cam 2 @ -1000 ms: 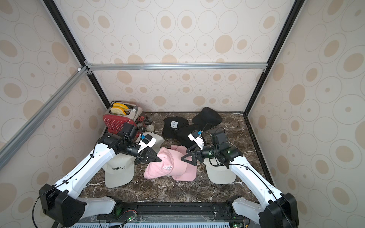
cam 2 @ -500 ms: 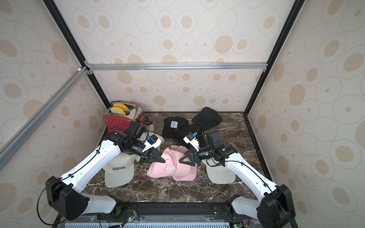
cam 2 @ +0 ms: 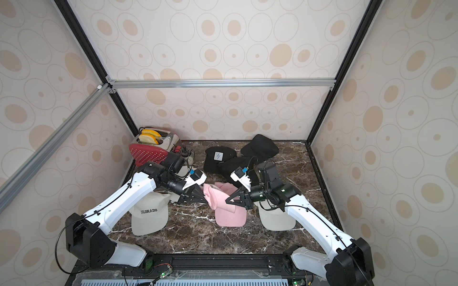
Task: Stack the baseball caps by color
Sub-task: Pick up the baseball cap from the center of the board.
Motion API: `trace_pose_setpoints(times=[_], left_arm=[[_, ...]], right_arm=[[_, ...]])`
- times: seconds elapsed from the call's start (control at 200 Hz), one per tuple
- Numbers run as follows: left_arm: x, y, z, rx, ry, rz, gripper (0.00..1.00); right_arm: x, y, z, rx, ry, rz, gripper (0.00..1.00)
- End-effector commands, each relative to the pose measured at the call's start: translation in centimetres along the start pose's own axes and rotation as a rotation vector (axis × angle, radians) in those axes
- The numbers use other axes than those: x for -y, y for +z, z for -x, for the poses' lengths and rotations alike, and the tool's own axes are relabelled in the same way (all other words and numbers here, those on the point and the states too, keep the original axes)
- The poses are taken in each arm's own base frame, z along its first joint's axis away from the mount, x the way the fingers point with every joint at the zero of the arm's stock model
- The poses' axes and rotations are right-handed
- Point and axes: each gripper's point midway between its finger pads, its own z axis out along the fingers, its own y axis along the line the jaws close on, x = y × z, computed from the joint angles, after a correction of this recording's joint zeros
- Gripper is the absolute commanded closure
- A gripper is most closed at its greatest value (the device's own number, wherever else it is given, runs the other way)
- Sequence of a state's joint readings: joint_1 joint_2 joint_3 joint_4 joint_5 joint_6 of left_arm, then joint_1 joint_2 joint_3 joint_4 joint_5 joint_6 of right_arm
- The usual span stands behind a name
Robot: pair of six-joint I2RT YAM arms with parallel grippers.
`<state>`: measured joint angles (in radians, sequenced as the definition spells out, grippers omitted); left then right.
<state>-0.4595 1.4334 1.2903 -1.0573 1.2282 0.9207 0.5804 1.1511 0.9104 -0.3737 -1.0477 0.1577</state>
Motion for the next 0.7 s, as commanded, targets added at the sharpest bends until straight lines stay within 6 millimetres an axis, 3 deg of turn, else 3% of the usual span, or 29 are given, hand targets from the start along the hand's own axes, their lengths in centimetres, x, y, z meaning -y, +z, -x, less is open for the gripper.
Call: trace_pose_setpoints(times=[0.0, 0.065, 0.17, 0.245, 0.336, 0.466, 0.586, 0.691], left_arm=[[0.4, -0.4, 1.7, 0.022, 0.017, -0.007, 1.00], [-0.2, -0.5, 1.6, 0.001, 0.010, 0.026, 0.79], [-3.0, -1.2, 1.6, -0.014, -0.026, 0.179, 0.21], [-5.7, -2.7, 2.9, 0.068, -0.050, 0.340, 0.02], [-8.4, -5.5, 4.9, 0.226, -0.119, 0.510, 0.01], [-11.6, -8.3, 5.9, 0.383, -0.295, 0.710, 0.01], [-14.7, -10.7, 4.0, 0.559, -0.623, 0.871, 0.01], [-14.5, -10.3, 2.9, 0.674, -0.731, 0.826, 0.01]], right_arm=[[2.0, 0.1, -1.4, -0.015, 0.045, -0.097, 1.00], [2.2, -0.1, -1.5, 0.001, 0.071, -0.106, 1.00], [2.5, -1.0, -1.2, 0.057, 0.118, -0.135, 1.00], [3.0, -2.1, -1.0, 0.103, 0.155, -0.165, 1.00], [3.5, -3.2, -0.7, 0.153, 0.200, -0.192, 1.00], [4.0, -4.2, 0.3, 0.248, 0.270, -0.183, 1.00], [3.5, -4.5, 2.0, 0.327, 0.291, -0.138, 1.00], [3.6, -5.2, 3.3, 0.403, 0.319, -0.152, 1.00]])
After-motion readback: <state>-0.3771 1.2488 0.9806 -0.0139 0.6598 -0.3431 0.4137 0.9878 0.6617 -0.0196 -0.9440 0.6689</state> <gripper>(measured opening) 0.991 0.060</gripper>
